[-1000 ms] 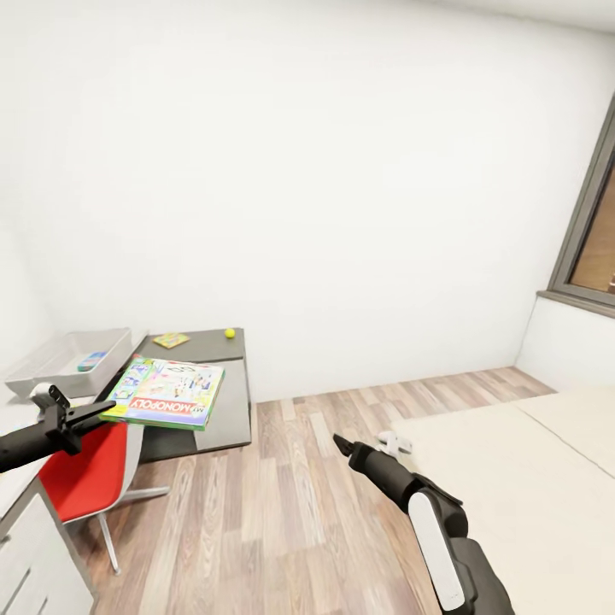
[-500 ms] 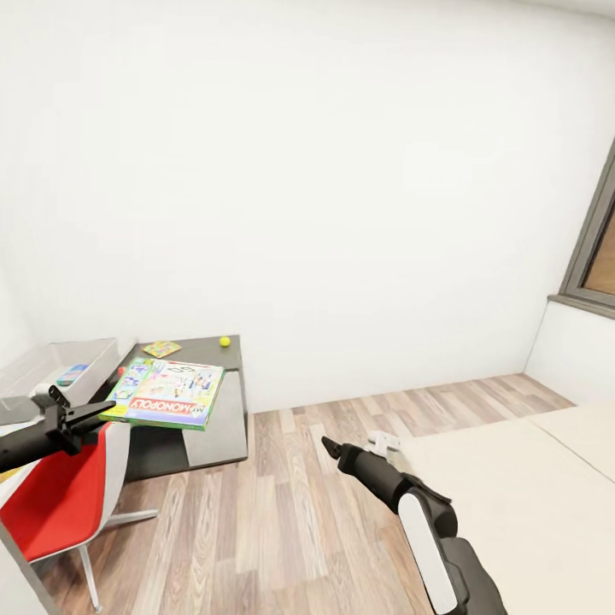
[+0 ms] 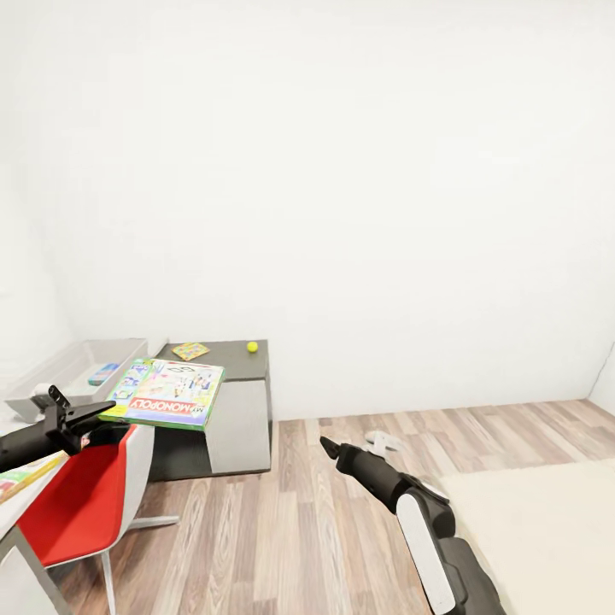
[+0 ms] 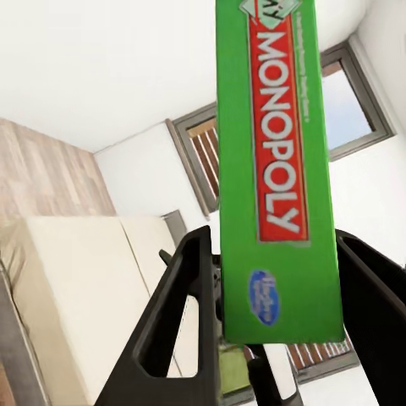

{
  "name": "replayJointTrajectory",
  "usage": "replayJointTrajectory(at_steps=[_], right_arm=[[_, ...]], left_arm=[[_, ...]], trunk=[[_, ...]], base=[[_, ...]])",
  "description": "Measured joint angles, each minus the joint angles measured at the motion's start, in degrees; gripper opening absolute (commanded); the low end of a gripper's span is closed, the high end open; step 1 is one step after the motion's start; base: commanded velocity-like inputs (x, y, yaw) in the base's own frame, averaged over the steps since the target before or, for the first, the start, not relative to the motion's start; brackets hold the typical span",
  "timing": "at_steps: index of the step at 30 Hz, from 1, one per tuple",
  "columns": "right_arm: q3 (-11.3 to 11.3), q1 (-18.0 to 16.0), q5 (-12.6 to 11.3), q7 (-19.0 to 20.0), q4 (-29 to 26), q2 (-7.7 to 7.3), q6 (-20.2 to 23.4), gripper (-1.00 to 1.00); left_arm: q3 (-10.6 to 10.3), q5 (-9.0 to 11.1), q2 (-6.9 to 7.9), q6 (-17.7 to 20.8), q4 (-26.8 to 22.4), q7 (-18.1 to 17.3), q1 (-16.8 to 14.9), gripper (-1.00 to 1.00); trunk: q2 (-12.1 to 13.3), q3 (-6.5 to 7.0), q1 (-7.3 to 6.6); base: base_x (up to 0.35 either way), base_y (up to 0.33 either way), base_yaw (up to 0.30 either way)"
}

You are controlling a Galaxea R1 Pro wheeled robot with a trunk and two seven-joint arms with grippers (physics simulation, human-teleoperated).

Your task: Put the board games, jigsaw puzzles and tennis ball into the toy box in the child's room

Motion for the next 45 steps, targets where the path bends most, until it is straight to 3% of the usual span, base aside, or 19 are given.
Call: replayJointTrajectory(at_steps=[14, 18, 21, 25, 28, 45], right_arm=[[0.0, 0.0, 0.0, -0.1, -0.5, 0.19, -0.1, 1.0], [1.2, 0.0, 0.0, -1.9, -4.4, 0.38, 0.9, 1.0], [4.5, -0.5, 0.2, -7.7, -8.0, 0.86, 7.3, 1.0], [6.2, -3.9, -0.1, -19.4, -9.7, 1.31, 14.2, 1.0], [7.3, -4.9, -0.9, -22.2, -10.0, 1.31, 16.1, 1.0], [10.2, -4.7, -1.5, -23.1, -10.3, 1.32, 16.5, 1.0]], left_arm=[[0.0, 0.0, -0.01, 0.0, 0.0, 0.0, 0.0, -1.0], [-0.1, 0.0, -0.01, 0.0, 0.0, 0.0, 0.0, -1.0], [-0.1, 0.1, -0.01, 0.0, 0.0, -0.1, 0.0, -1.0], [0.1, 0.0, -0.14, 0.0, 0.0, -0.1, 0.0, -1.0], [-0.1, 0.0, -0.17, 0.0, 0.0, -0.1, 0.0, -1.0], [-0.2, 0.0, -0.17, 0.0, 0.0, -0.2, 0.0, -1.0]], trunk=[[0.0, 0.0, 0.0], [0.0, 0.0, 0.0], [0.0, 0.0, 0.0], [0.0, 0.0, 0.0], [0.0, 0.0, 0.0], [0.0, 0.4, 0.01]], base=[[0.333, 0.0, 0.238], [0.333, 0.0, 0.02], [0.333, 0.0, 0.005], [0.334, 0.0, 0.001], [0.334, 0.002, 0.0], [0.292, 0.031, 0.141]])
